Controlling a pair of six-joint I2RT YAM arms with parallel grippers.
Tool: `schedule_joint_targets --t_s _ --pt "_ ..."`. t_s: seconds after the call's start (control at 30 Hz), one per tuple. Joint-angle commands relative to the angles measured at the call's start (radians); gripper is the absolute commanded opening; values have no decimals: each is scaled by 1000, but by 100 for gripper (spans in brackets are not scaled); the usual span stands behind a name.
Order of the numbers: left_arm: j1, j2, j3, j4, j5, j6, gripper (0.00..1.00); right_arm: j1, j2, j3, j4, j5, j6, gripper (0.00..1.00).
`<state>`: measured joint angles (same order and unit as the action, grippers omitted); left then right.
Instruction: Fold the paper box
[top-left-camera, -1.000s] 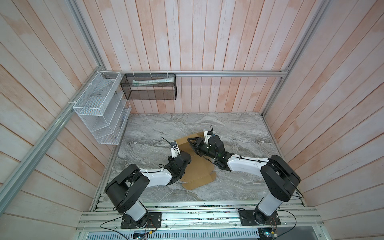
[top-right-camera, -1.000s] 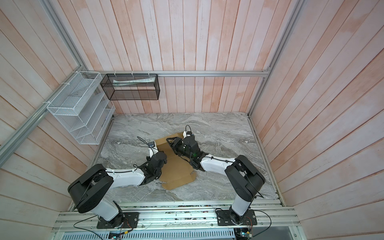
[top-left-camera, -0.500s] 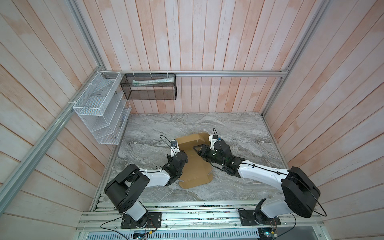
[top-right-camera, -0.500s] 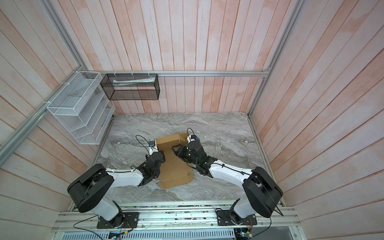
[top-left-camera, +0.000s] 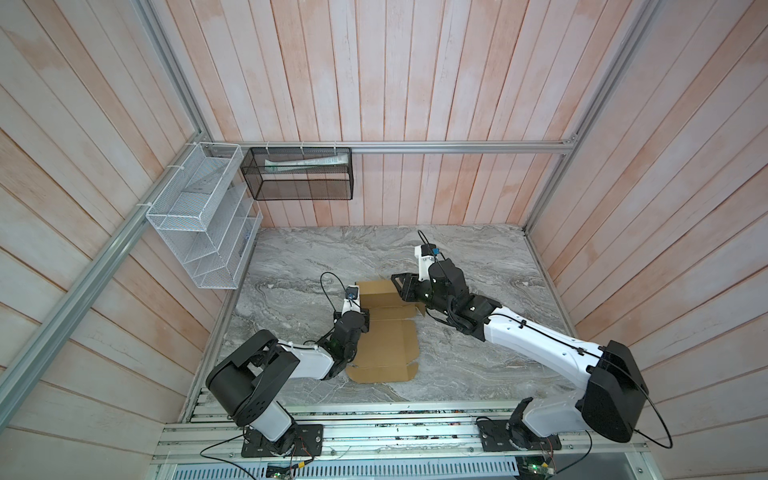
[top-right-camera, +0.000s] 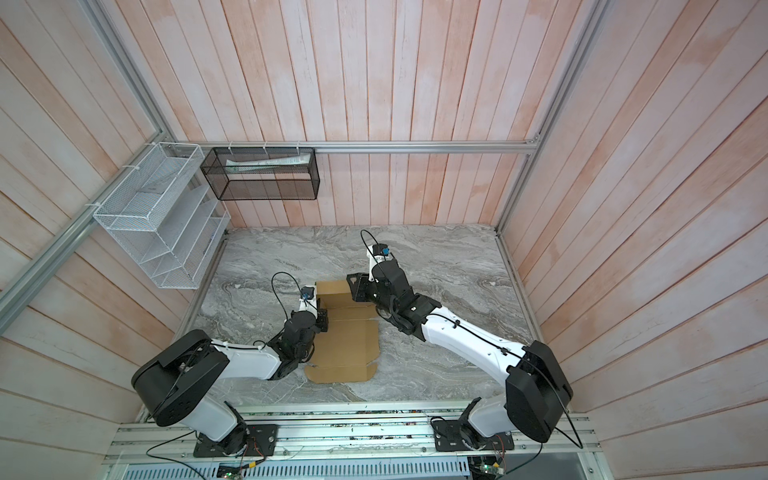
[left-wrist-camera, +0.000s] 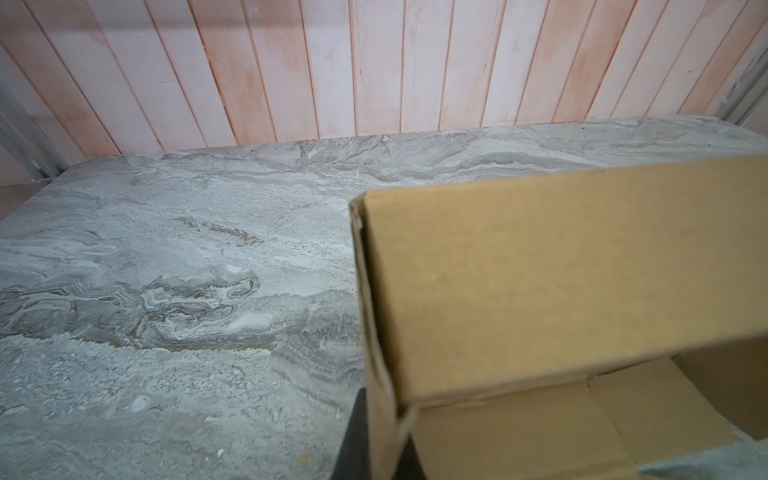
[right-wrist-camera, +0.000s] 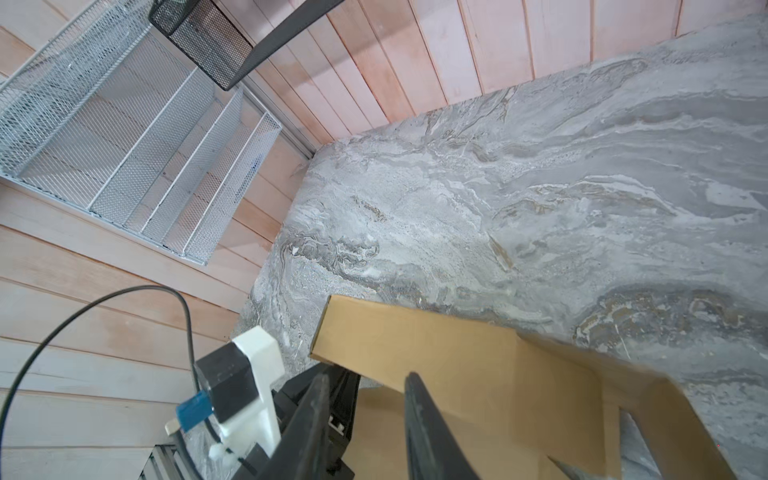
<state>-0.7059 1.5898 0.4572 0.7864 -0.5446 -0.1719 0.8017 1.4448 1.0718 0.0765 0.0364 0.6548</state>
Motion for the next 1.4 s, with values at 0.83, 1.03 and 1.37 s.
schedule_joint_targets --t_s 0.83,1.03,1.37 --pt "3 3 -82 76 25 -9 7 17 273 47 92 -30 -9 25" --pt "3 2 -94 71 -1 -34 15 20 287 36 94 -31 -3 24" --pt "14 20 -89 90 -25 -35 31 23 305 47 80 -26 -4 23"
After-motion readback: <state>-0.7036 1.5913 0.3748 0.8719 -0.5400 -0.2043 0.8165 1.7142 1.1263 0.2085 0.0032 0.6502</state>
